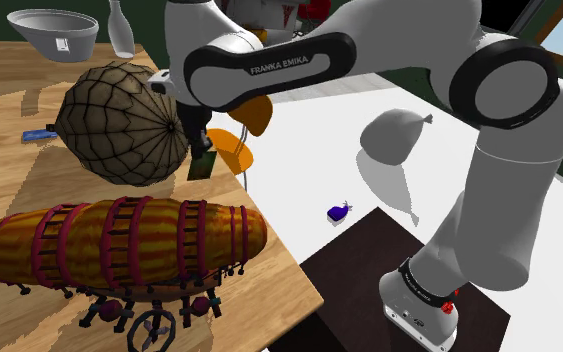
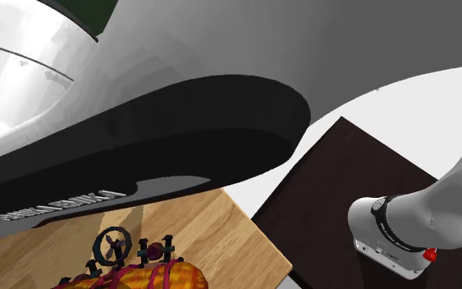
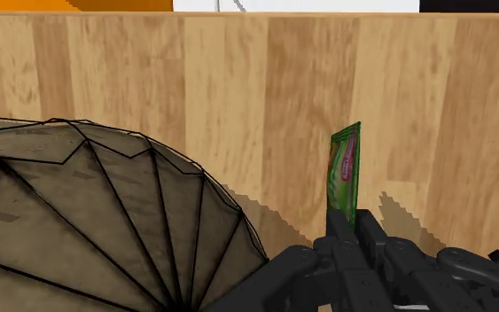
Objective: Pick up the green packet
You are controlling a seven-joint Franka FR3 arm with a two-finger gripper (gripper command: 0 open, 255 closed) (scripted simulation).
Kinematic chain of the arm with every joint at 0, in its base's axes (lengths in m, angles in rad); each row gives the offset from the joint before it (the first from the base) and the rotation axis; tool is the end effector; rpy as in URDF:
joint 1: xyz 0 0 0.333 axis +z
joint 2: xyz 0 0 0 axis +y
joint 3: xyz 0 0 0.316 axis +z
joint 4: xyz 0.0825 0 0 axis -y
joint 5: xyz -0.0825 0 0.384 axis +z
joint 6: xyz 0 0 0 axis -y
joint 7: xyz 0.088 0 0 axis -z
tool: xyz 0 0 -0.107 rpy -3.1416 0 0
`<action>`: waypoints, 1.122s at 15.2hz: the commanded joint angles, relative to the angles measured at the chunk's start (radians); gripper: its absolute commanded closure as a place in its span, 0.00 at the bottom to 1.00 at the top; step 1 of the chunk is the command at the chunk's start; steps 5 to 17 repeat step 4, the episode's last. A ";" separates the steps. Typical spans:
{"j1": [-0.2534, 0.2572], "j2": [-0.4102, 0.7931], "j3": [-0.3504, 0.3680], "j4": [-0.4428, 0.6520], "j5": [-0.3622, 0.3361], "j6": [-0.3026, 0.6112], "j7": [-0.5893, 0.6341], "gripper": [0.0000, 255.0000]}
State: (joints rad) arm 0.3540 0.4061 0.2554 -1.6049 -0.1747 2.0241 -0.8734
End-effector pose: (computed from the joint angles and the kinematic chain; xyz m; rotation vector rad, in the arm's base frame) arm 0.5682 0.3594 0.4033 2.2154 2.1396 0.0309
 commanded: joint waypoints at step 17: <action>0.000 -0.010 0.002 0.029 0.005 -0.039 -0.005 1.00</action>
